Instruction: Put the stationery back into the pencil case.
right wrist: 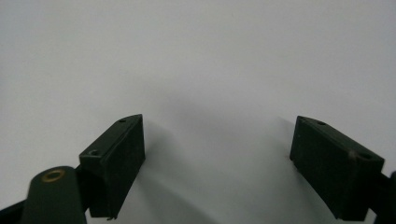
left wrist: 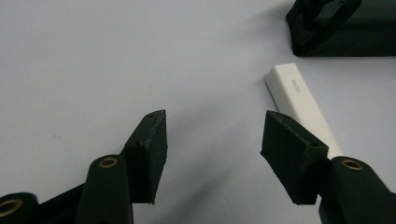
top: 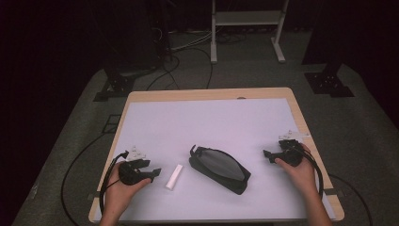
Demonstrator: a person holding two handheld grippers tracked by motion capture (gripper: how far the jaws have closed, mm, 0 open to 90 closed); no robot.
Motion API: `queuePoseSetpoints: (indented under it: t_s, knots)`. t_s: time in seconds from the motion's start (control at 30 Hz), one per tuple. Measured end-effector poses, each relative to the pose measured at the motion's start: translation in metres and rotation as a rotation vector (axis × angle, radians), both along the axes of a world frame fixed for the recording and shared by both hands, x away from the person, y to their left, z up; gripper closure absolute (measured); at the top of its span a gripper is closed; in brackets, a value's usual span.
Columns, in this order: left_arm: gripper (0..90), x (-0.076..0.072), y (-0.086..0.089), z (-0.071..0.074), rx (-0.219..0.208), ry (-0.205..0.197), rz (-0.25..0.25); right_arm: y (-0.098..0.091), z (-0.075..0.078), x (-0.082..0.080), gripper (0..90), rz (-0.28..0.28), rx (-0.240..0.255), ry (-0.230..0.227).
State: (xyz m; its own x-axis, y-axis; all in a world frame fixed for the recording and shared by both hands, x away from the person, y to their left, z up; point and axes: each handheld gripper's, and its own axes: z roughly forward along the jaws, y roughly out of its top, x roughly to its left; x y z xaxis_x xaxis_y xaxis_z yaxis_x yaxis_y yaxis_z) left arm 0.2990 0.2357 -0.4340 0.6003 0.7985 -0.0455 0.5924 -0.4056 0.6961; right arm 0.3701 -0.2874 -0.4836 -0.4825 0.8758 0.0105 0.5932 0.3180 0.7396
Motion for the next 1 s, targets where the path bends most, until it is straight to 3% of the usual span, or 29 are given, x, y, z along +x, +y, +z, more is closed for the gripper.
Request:
queuePoseSetpoints:
  t_s: [0.27, 0.4, 0.6, 1.0]
  knots:
    - [45.8, 0.004, -0.016, 0.01, 0.028, 0.036, -0.022, 0.0, 0.0, 0.0, 16.7, 0.0, 0.0, 0.001]
    - [46.3, 0.007, -0.024, 0.013, 0.022, 0.06, -0.021, 0.0, 0.0, 0.0, 16.7, 0.0, 0.0, 0.001]
    - [48.6, 0.01, -0.037, 0.018, 0.053, 0.082, -0.038, 0.0, 0.0, 0.0, 16.7, -0.002, 0.001, 0.003]
    - [48.0, 0.019, -0.061, 0.018, 0.086, 0.114, -0.061, 0.0, 0.0, 0.0, 16.7, -0.002, 0.001, 0.004]
